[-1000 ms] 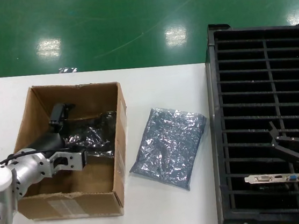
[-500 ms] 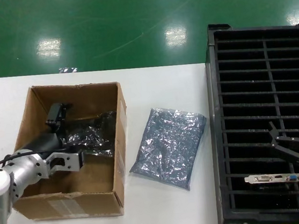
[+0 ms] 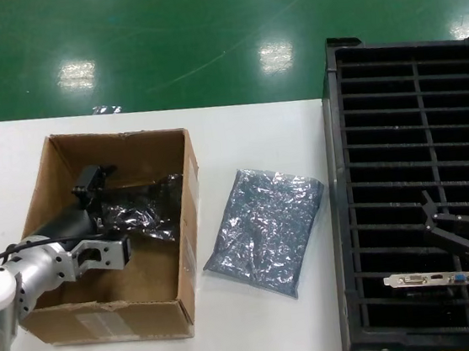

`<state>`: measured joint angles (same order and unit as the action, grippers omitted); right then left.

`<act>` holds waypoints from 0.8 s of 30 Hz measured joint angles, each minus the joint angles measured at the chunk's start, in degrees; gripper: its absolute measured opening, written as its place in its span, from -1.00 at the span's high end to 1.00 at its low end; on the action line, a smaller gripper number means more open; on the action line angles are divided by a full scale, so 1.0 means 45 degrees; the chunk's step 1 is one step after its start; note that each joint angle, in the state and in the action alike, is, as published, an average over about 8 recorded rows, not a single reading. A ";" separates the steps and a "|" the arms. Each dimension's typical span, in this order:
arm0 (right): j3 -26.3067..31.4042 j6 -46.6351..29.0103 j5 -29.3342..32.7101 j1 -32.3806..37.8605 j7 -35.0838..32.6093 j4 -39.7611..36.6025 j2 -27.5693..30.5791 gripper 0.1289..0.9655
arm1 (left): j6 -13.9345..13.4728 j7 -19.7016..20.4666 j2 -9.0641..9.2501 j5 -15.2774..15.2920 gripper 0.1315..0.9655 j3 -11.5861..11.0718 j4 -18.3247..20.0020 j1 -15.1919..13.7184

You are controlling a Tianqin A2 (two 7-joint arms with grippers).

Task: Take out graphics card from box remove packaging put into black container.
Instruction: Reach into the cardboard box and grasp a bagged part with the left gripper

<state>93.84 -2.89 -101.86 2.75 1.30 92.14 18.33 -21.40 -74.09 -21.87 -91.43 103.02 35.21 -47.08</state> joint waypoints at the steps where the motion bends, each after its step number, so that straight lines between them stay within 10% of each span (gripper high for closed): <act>1: 0.0000 0.0000 0.0000 0.0000 0.0000 0.0000 0.0000 -1.00 | 0.0005 0.0061 -0.0011 0.0030 -0.56 0.0024 0.0028 0.0014; 24: 0.0000 0.0000 0.0000 0.0000 0.0000 0.0000 0.0000 -1.00 | 0.0073 0.0846 -0.0256 0.0387 0.44 0.0338 0.0367 0.0216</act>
<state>93.84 -2.89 -101.86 2.75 1.30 92.14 18.33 -21.07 -70.28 -23.02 -89.69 104.55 36.86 -46.11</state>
